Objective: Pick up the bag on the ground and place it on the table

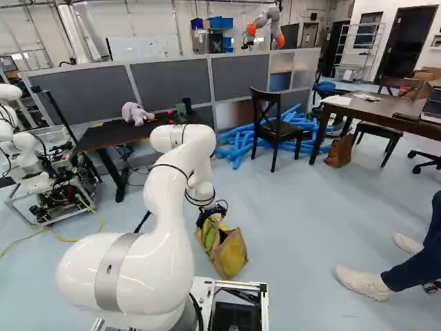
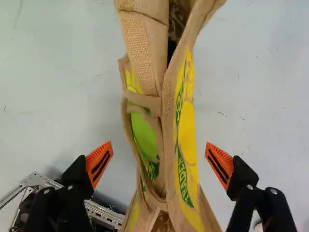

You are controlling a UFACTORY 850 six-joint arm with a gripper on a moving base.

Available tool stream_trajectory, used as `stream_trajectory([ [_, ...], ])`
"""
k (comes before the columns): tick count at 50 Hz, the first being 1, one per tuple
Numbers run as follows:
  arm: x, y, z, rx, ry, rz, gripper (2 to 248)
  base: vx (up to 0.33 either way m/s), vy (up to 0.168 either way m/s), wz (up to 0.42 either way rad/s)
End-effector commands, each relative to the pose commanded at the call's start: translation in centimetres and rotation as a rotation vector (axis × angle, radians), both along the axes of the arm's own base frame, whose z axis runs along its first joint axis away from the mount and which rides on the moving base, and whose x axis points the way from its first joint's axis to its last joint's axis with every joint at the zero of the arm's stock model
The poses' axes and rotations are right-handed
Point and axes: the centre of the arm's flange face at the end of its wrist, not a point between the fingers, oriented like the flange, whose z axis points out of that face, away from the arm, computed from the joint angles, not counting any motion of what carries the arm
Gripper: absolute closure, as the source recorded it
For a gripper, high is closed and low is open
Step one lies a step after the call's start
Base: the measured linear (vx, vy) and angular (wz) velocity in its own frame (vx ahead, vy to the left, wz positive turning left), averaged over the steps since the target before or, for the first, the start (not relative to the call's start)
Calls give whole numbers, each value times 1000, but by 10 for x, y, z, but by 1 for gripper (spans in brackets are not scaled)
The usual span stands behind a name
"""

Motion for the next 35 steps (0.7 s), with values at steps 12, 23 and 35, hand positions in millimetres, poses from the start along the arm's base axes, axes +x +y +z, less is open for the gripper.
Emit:
stream_trajectory([
  [12,3,3,-19,-6,35,6,3,0,0,0],
  [23,6,6,-35,-12,65,12,3,0,0,0],
  [35,9,9,-53,-19,97,17,3,0,0,0],
])
